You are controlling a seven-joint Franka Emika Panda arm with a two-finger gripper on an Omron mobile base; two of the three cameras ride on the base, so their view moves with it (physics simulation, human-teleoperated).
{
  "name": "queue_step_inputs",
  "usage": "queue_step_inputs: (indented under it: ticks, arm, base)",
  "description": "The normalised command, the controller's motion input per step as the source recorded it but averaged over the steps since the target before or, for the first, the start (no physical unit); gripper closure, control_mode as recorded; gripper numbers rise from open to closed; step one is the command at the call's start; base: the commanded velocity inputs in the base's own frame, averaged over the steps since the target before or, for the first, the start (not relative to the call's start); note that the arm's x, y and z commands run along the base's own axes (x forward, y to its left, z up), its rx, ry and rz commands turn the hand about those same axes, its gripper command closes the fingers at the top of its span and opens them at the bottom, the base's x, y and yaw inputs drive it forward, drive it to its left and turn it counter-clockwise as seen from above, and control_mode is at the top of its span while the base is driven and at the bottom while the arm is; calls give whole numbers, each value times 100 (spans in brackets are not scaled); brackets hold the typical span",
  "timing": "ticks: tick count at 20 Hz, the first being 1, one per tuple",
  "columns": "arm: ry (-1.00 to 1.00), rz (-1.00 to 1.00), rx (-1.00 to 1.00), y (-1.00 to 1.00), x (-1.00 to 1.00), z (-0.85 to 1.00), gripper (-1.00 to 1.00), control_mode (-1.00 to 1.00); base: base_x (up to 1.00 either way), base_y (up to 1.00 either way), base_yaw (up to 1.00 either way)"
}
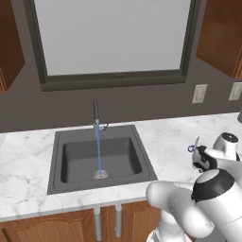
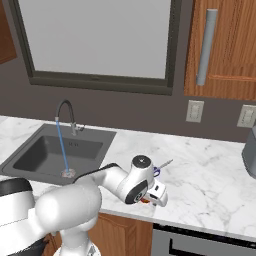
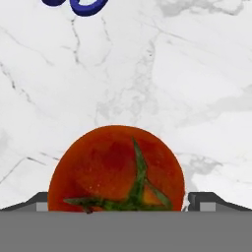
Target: Turn on the sink faucet. Then move the tomato from the counter to the sink. Turn off the sink. Move the vegetable from the sink to the pot next to the stove. Finally move the pot to the rear right burner.
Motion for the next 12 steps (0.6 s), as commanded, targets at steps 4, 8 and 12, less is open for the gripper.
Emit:
queue_step_inputs:
  ticks: [4, 8, 12]
  arm:
    - [-6, 6, 0, -8, 0, -12, -100, -100]
    - [-1, 3, 0, 0, 0, -7, -100, -100]
    - [0, 0, -2, 4, 0, -21, 100, -100]
  base:
    - [0, 0, 0]
    - [0, 0, 0]
    - [0, 0, 0]
